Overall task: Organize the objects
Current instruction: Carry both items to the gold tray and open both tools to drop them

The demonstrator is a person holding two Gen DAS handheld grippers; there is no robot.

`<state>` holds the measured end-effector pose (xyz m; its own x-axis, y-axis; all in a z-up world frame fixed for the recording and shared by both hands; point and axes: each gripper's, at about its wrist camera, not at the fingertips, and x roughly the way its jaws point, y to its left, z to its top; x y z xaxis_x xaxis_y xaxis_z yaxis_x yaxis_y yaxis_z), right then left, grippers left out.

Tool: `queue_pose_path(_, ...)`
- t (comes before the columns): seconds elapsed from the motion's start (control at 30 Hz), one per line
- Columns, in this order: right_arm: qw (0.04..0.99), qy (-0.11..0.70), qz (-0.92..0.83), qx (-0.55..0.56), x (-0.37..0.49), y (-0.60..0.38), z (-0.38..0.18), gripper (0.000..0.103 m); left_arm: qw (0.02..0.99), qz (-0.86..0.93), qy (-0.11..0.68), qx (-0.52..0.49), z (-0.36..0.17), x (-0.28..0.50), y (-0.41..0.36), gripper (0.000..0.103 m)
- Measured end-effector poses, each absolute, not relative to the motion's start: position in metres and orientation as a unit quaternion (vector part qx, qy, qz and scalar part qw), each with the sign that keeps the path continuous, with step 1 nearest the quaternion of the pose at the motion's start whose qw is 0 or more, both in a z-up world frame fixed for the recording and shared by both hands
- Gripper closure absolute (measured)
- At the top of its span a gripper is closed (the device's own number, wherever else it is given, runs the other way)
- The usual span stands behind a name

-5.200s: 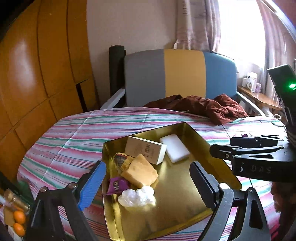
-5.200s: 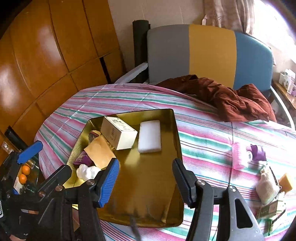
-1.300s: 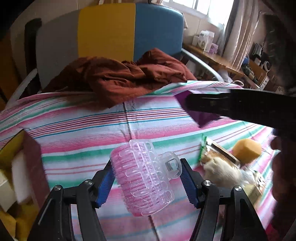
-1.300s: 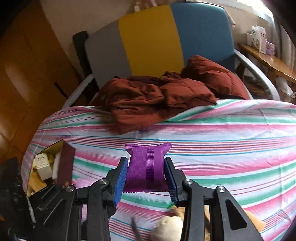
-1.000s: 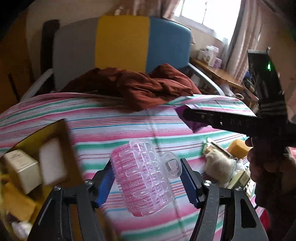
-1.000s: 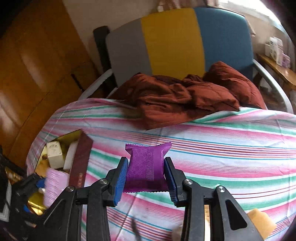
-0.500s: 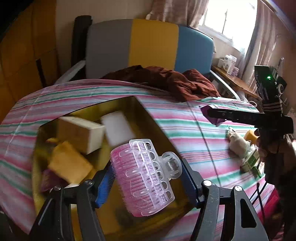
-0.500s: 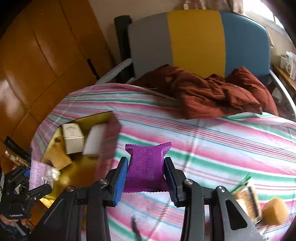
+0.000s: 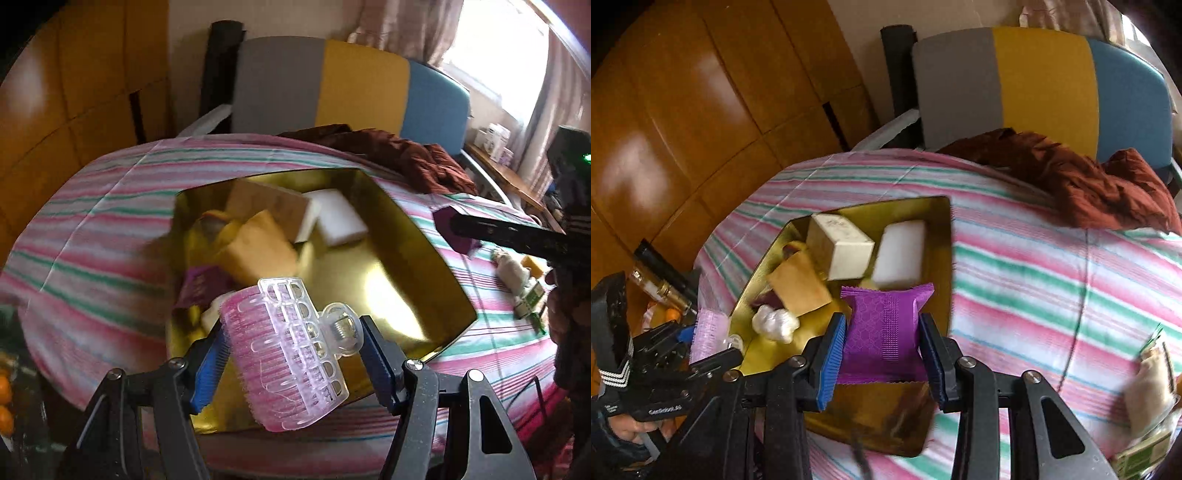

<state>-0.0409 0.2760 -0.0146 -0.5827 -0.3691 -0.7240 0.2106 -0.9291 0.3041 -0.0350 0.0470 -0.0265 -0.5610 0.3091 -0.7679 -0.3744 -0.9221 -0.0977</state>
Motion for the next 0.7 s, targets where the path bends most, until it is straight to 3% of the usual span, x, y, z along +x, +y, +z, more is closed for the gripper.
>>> queue_pose_path(0.33, 0.197, -0.106, -0.863, 0.454, -0.033, 0.229, -0.032, 0.063, 0.169, 0.877, 0.021, -0.45, -0.049, -0.034, 0.016, 0.033)
queue_pose_path(0.4, 0.217, -0.129, -0.853, 0.457, -0.034, 0.22, -0.038, 0.059, 0.168, 0.879, 0.017, -0.446, -0.048, -0.033, 0.014, 0.028)
queue_pose_path(0.47, 0.238, -0.151, -0.839, 0.465, -0.035, 0.214, -0.043, 0.049, 0.168, 0.882, 0.011, -0.44, -0.044, -0.033, 0.01, 0.021)
queue_pose_path(0.7, 0.241, -0.144, -0.834, 0.476, -0.03, 0.203, -0.047, 0.049, 0.151, 0.899, -0.004, -0.412, -0.026, -0.033, -0.003, 0.019)
